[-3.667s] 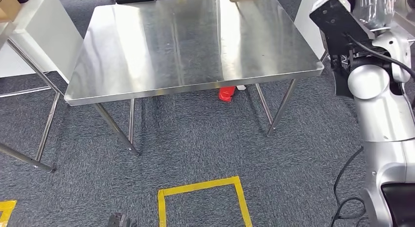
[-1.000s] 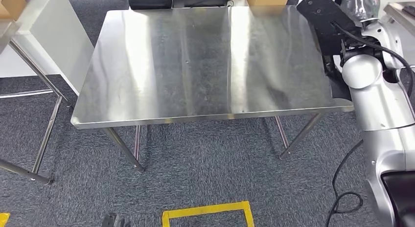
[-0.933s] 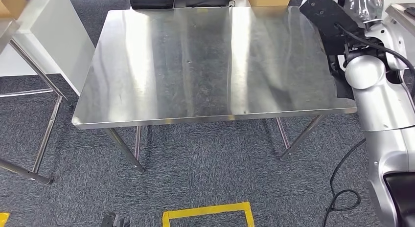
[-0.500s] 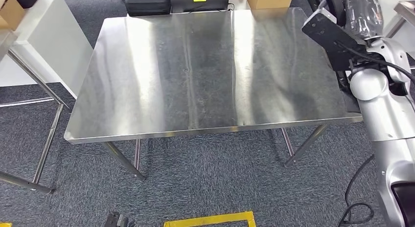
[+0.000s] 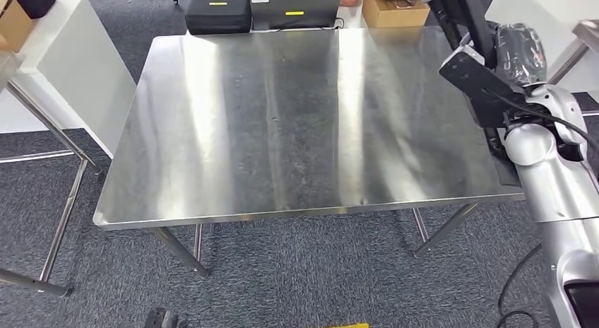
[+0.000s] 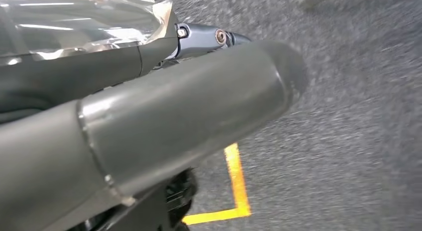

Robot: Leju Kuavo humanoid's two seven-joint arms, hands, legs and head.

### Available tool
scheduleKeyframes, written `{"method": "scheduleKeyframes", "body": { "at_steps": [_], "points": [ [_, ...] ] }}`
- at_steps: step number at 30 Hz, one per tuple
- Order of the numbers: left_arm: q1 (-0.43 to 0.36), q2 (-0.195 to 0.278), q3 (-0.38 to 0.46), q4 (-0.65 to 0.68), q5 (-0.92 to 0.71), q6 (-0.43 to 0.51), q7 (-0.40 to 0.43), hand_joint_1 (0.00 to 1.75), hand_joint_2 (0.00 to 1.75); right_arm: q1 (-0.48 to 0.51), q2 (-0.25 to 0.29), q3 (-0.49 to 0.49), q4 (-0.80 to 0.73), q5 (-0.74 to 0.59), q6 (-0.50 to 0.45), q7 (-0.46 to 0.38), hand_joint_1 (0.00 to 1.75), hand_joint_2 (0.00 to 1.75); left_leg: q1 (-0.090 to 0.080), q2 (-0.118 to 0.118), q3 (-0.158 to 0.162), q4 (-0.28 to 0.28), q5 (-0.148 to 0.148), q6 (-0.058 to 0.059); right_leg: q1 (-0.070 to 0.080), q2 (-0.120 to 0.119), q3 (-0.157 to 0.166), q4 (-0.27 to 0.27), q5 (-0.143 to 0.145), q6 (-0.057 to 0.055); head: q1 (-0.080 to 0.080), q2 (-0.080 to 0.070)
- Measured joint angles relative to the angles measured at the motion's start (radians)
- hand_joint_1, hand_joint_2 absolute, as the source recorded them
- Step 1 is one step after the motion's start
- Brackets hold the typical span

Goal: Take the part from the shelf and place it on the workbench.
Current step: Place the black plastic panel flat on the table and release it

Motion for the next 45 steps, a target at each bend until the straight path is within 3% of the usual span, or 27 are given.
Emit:
{"method": "scheduleKeyframes", "body": {
  "at_steps": [2,3,4,5,7,8,10,12,15,23,25,29,31,36,45],
  "points": [
    [-0.002,0.002,0.000,0.000,0.003,-0.003,-0.009,0.00,0.00,0.008,-0.004,-0.008,0.015,0.019,-0.005,-0.006,1.75,1.75,-0.001,-0.002,0.008,-0.001,-0.007,0.004,-0.003,-0.001,-0.080,0.132,-0.038,0.002,0.004,0.000],
    [-0.002,0.002,0.000,0.000,0.003,-0.003,-0.014,0.00,0.00,0.013,-0.006,-0.011,0.026,0.038,-0.008,-0.005,1.75,1.75,-0.001,-0.004,0.011,-0.001,-0.012,0.005,-0.004,-0.001,-0.117,0.179,-0.052,0.007,0.005,0.000],
    [-0.002,0.001,0.000,0.000,0.002,-0.003,-0.021,0.00,0.00,0.019,-0.008,-0.013,0.040,0.064,-0.013,-0.003,1.75,1.75,-0.001,-0.006,0.016,0.000,-0.017,0.004,-0.004,-0.001,-0.137,0.192,-0.053,0.012,0.005,0.000],
    [-0.002,0.001,0.000,0.000,0.001,-0.003,-0.028,0.00,0.00,0.024,-0.010,-0.014,0.055,0.091,-0.019,0.000,1.75,1.75,-0.001,-0.008,0.021,0.001,-0.022,0.003,-0.004,-0.001,-0.136,0.162,-0.033,0.019,0.006,0.000],
    [-0.003,0.000,0.000,0.000,-0.002,-0.002,-0.041,0.00,0.00,0.027,-0.017,-0.014,0.085,0.143,-0.036,0.003,1.75,1.75,-0.001,-0.011,0.030,0.006,-0.033,-0.004,-0.007,-0.003,-0.094,0.028,0.040,0.031,0.008,0.000],
    [-0.003,0.000,0.000,0.000,-0.005,0.001,-0.046,0.00,0.00,0.025,-0.020,-0.013,0.101,0.175,-0.044,0.007,1.75,1.75,-0.002,-0.013,0.033,0.010,-0.040,-0.009,-0.006,-0.005,-0.073,-0.037,0.068,0.028,0.009,0.000],
    [-0.007,0.000,-0.001,0.000,-0.014,0.009,-0.059,0.00,0.00,0.017,-0.025,-0.008,0.139,0.261,-0.053,0.021,1.75,1.75,-0.006,-0.013,0.030,0.017,-0.050,-0.020,-0.002,-0.008,-0.049,-0.099,0.096,0.009,0.010,0.000],
    [-0.012,0.000,-0.003,-0.001,-0.024,0.018,-0.074,0.00,0.00,0.002,-0.026,0.008,0.194,0.364,-0.055,0.034,1.75,1.75,-0.009,-0.013,0.026,0.021,-0.054,-0.013,-0.002,-0.006,-0.042,-0.100,0.105,-0.004,0.008,0.000],
    [-0.018,-0.001,-0.006,-0.001,-0.032,0.027,-0.087,0.00,0.00,-0.022,-0.022,0.033,0.274,0.449,-0.059,0.037,1.75,1.75,-0.008,-0.011,0.027,0.020,-0.055,0.005,-0.002,-0.002,-0.041,-0.100,0.110,-0.003,0.006,0.000],
    [-0.029,-0.006,-0.022,-0.001,-0.043,-0.007,-0.134,0.00,0.00,-0.085,0.033,0.108,0.458,0.640,-0.087,0.059,1.75,1.75,-0.005,-0.006,0.031,0.009,-0.057,0.007,0.002,0.002,-0.041,-0.100,0.107,-0.009,0.006,0.000],
    [-0.032,-0.010,-0.027,-0.001,-0.045,-0.017,-0.138,0.00,0.00,-0.104,0.068,0.131,0.513,0.696,-0.106,0.074,1.75,1.75,-0.004,-0.004,0.032,0.008,-0.056,0.001,0.003,0.003,-0.041,-0.100,0.108,-0.012,0.006,0.000],
    [-0.041,-0.021,-0.034,-0.001,-0.043,-0.040,-0.138,0.00,0.00,-0.133,0.157,0.172,0.615,0.772,-0.136,0.103,1.75,1.75,0.000,-0.002,0.034,0.008,-0.054,-0.026,0.006,0.005,-0.042,-0.098,0.109,-0.015,0.006,0.000],
    [-0.046,-0.027,-0.034,-0.001,-0.036,-0.052,-0.139,0.00,0.00,-0.137,0.207,0.188,0.653,0.802,-0.149,0.111,1.75,1.75,0.000,-0.001,0.034,0.008,-0.053,-0.032,0.006,0.005,-0.042,-0.098,0.110,-0.017,0.006,0.000],
    [-0.053,-0.039,-0.034,-0.002,-0.031,-0.042,-0.154,0.00,0.00,-0.133,0.316,0.219,0.713,0.858,-0.169,0.123,1.75,1.75,-0.001,-0.001,0.034,0.008,-0.052,-0.036,0.005,0.005,-0.042,-0.098,0.110,-0.017,0.006,0.000],
    [-0.063,-0.043,-0.034,-0.002,-0.018,-0.046,-0.141,0.00,0.00,-0.123,0.437,0.263,0.763,0.894,-0.200,0.096,1.75,1.75,-0.004,0.001,0.033,0.011,-0.053,-0.036,0.004,0.008,-0.042,-0.097,0.111,-0.017,0.007,0.000]
  ]
}}
